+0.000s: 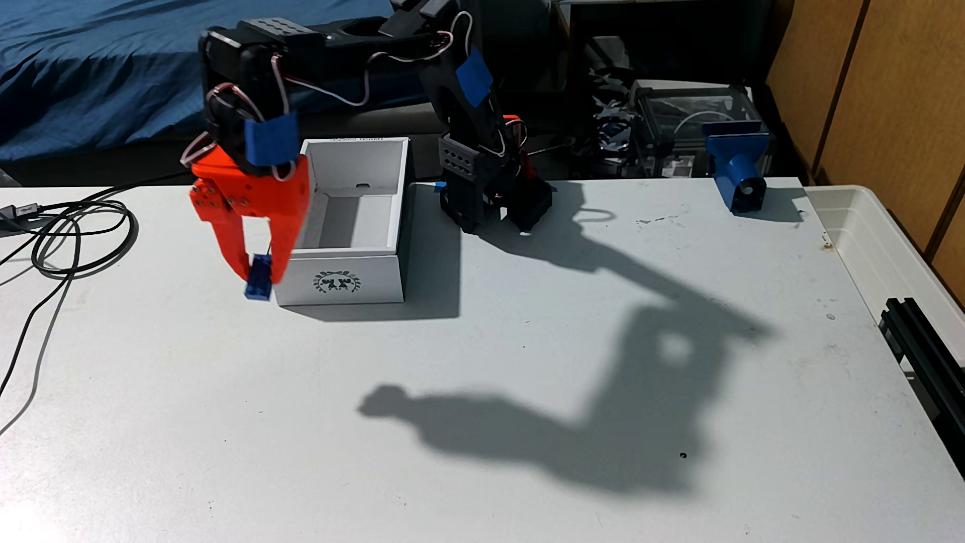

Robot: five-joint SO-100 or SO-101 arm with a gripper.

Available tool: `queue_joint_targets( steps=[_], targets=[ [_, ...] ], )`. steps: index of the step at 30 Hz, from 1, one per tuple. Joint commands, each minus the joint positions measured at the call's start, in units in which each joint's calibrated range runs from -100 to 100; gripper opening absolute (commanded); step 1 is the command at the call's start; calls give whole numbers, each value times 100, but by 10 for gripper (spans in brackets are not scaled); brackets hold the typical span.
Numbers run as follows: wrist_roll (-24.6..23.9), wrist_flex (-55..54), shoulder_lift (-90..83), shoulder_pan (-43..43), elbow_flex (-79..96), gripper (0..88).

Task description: Grab the blue brick and place in box

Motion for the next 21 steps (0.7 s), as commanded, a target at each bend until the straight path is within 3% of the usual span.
queue_joint_targets(
  steps=[1,10,21],
  targets=[
    [167,51,-357,289,-134,10],
    [188,17,-610,735,372,12],
    [524,-862,-2775,1070,3265,11]
  ],
)
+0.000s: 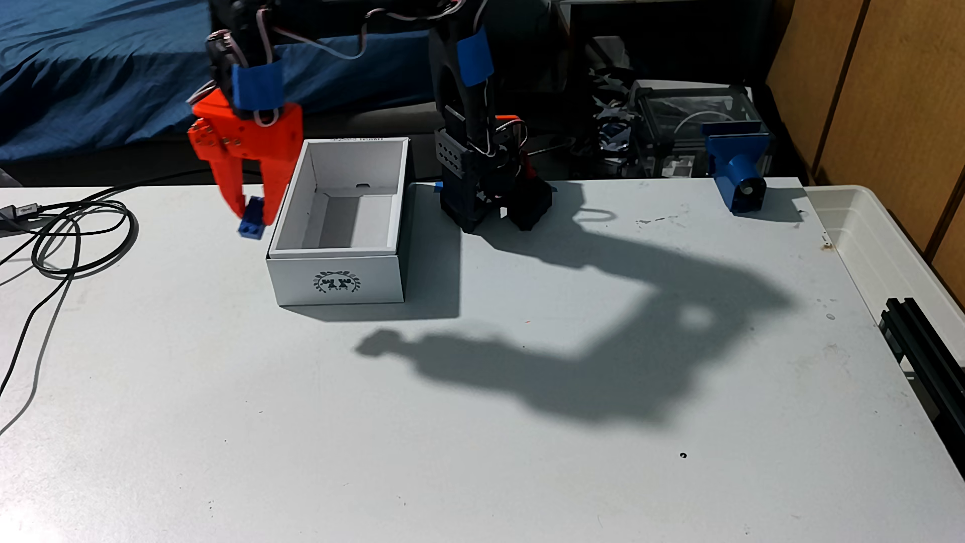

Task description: Grab the blue brick and place in box

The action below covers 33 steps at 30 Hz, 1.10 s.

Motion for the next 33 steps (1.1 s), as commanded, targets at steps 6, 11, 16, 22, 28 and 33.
queue_joint_targets(
  steps=[6,11,16,22,28,33],
  targets=[
    [582,-1178,-2093,96,2802,11],
    [1003,-1825,-3065,110,4257,12],
    [1519,-1954,-3818,393,5109,12],
    [2182,-1954,-4241,668,5730,13],
    [2561,-1876,-4292,913,5952,118],
    [2566,-1842,-4292,1099,5925,195]
  ],
)
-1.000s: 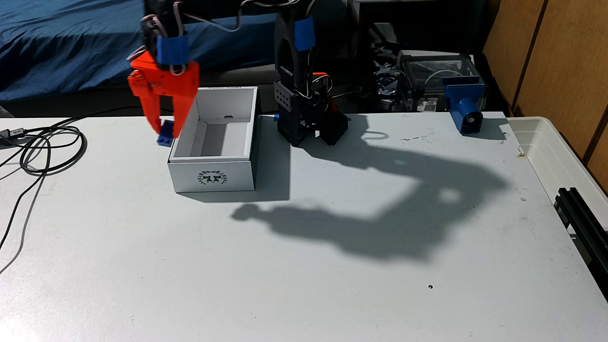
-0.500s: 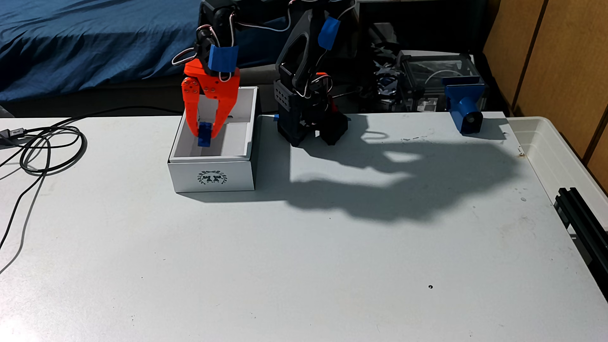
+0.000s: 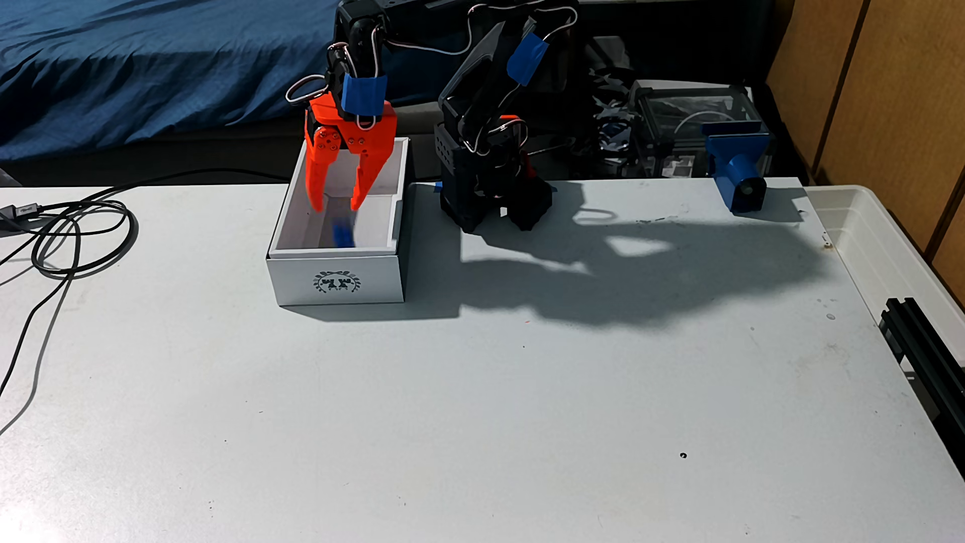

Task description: Grab the blue brick and place in box

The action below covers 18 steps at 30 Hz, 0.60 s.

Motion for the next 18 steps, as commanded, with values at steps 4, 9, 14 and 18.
queue_joint_targets(
  steps=[4,9,14,18],
  targets=[
    [-3,72,-136,176,-233,225],
    [-366,1278,-60,-433,-1369,242],
    [-1165,1399,-162,-1986,-1919,241],
    [-1639,701,-162,-3211,-1928,241]
  ],
)
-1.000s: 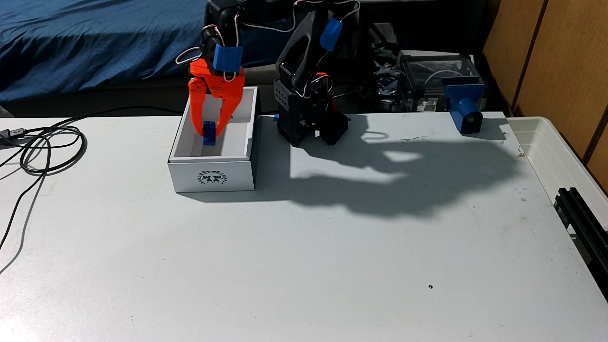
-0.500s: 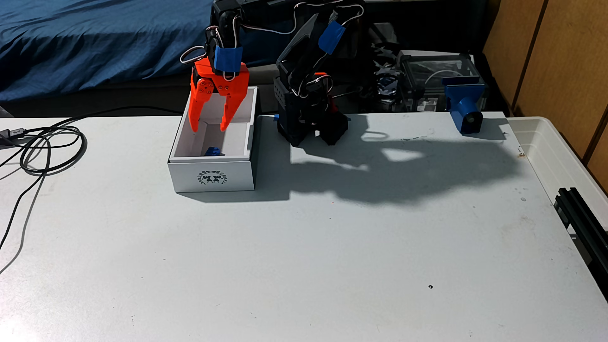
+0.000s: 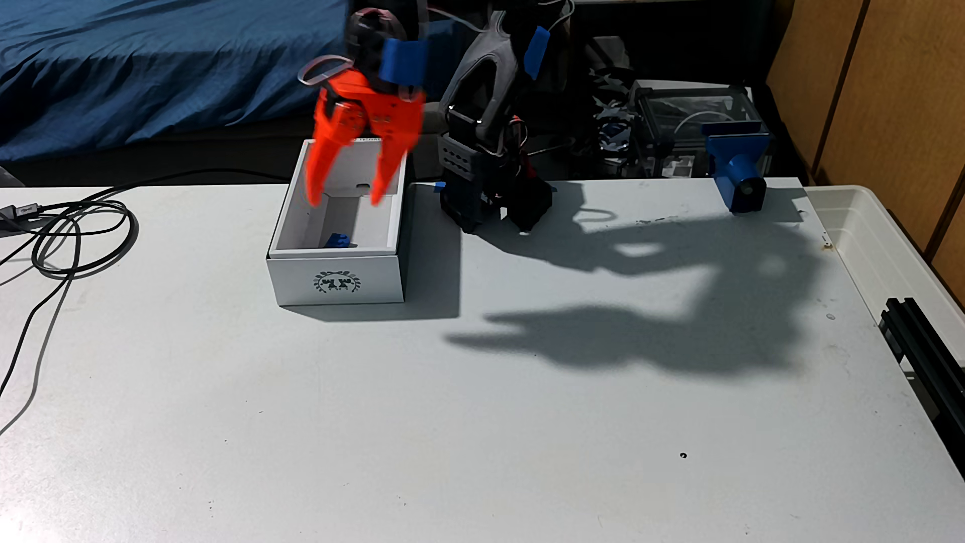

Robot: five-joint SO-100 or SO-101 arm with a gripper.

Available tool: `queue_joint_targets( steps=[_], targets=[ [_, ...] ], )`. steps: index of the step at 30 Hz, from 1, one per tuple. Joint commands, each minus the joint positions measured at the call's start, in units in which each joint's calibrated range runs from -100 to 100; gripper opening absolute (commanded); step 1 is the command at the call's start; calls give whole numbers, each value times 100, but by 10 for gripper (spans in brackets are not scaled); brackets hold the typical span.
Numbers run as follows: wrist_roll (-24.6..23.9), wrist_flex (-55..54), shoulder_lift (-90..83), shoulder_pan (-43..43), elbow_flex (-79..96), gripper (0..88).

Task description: Grab the blue brick and place in box

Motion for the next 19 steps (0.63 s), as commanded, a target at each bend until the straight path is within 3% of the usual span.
queue_joint_targets(
  steps=[1,8,19],
  targets=[
    [-292,-682,-111,-1095,-238,241],
    [-76,-2414,-415,-2247,507,241],
    [634,-4663,-2902,-2856,3613,240]
  ],
)
